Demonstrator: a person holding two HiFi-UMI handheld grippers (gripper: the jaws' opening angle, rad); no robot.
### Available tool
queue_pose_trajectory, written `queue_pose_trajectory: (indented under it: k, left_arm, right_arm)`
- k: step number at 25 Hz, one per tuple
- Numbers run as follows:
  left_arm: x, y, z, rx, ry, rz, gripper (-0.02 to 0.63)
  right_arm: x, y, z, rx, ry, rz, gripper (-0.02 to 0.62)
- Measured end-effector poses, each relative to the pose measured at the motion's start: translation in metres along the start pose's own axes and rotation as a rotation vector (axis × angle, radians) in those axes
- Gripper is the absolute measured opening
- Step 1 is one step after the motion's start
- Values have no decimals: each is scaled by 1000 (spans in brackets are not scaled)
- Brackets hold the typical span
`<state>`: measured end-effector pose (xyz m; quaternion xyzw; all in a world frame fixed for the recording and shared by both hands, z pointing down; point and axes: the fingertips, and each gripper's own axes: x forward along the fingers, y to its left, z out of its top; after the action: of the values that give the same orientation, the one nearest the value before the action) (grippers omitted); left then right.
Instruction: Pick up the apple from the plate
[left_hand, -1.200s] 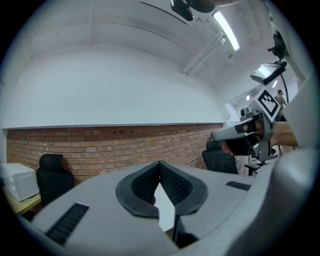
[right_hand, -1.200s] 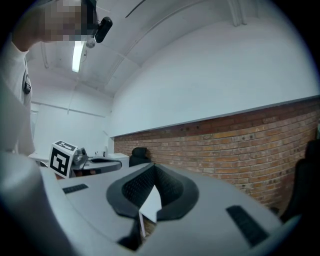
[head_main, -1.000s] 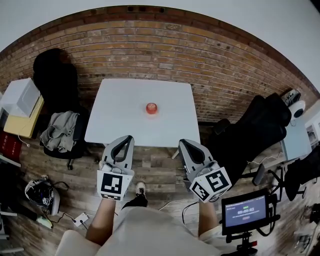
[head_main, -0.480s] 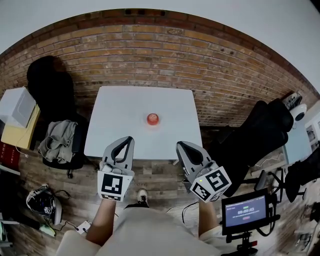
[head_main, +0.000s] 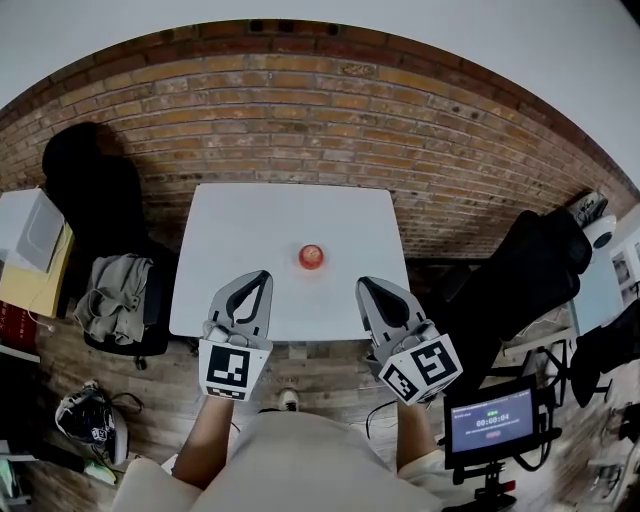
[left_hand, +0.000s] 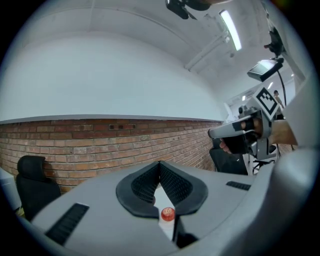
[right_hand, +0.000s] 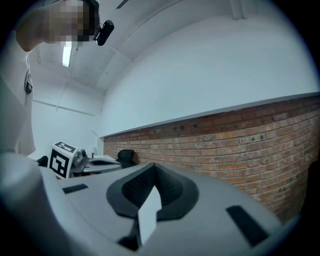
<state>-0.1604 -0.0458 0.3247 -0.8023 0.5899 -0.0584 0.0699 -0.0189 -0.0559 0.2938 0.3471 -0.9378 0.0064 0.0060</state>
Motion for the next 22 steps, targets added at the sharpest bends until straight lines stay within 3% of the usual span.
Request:
queue_pose_trajectory:
  k: [9,22]
  left_arm:
    - [18,22,-13,-19,7,-1,5]
    - [24,7,-15,-13,15,-25,5]
  right_arm:
    - [24,-9,-13,29,55,-5,2]
    - [18,-16,-21,1,56,-11,2]
